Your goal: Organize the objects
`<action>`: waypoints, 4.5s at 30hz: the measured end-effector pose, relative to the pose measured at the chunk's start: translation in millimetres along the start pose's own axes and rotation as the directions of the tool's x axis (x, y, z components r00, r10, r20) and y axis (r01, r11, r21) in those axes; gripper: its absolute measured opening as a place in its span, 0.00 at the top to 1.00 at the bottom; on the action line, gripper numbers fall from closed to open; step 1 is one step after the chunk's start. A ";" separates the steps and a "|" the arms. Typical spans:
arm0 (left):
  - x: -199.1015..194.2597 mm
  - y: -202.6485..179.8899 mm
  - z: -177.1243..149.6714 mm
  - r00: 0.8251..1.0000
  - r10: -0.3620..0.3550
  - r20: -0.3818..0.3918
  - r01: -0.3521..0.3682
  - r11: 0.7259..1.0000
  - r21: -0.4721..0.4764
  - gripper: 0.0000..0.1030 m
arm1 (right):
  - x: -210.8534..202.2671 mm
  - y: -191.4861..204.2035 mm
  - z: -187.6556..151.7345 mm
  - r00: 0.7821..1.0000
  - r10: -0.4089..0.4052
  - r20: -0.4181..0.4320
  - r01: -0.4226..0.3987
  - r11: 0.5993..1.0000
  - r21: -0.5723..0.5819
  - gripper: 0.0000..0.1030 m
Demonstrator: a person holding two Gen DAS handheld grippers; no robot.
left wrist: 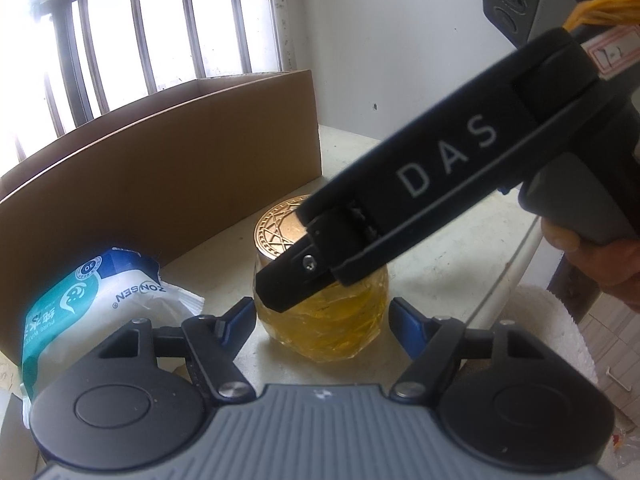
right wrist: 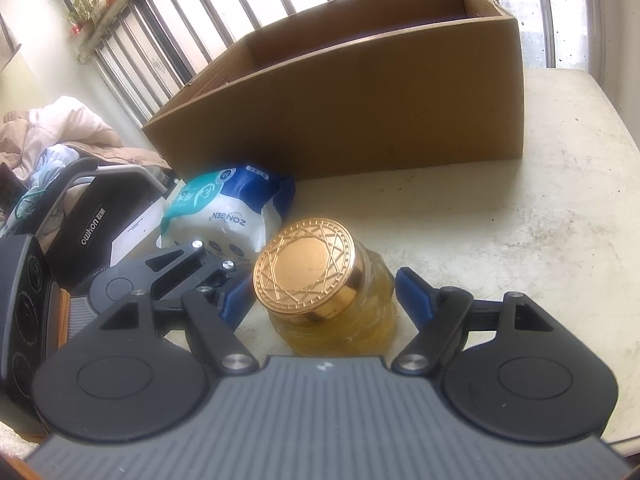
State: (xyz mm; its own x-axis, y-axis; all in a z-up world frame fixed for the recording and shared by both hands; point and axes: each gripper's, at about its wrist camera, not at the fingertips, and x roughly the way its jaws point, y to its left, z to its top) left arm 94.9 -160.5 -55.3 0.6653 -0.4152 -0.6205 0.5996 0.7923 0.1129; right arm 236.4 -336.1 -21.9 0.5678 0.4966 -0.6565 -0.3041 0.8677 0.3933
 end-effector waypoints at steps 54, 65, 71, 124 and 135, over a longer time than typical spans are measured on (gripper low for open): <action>-33.7 6.7 -33.8 0.998 -0.062 -0.022 0.061 0.998 -0.033 0.24 | 6.0 2.9 -6.1 0.999 0.039 -0.021 -0.037 0.997 0.062 0.30; -31.8 8.5 -35.6 0.999 -0.040 -0.022 0.039 0.998 -0.043 0.24 | 7.7 5.8 -6.2 0.998 0.055 -0.030 -0.052 0.996 0.070 0.30; -31.9 11.9 -38.0 0.999 -0.033 -0.016 0.032 0.998 -0.053 0.24 | 10.2 8.1 -5.0 0.998 0.056 -0.036 -0.054 0.996 0.069 0.30; -37.0 13.9 -42.3 0.999 -0.049 -0.011 0.048 0.995 -0.085 0.22 | 8.5 22.1 -10.8 0.996 0.035 -0.080 -0.033 0.999 0.026 0.27; -37.7 13.8 -43.1 0.999 -0.049 -0.010 0.048 0.995 -0.085 0.22 | 8.0 23.1 -11.8 0.996 0.036 -0.080 -0.034 0.999 0.027 0.26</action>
State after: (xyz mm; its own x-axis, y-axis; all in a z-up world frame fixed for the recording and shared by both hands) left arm 58.9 -114.6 -63.8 0.6307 -0.4486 -0.6332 0.5908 0.8067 0.0169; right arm 225.0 -311.7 -25.7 0.4939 0.5275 -0.6912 -0.3019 0.8495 0.4326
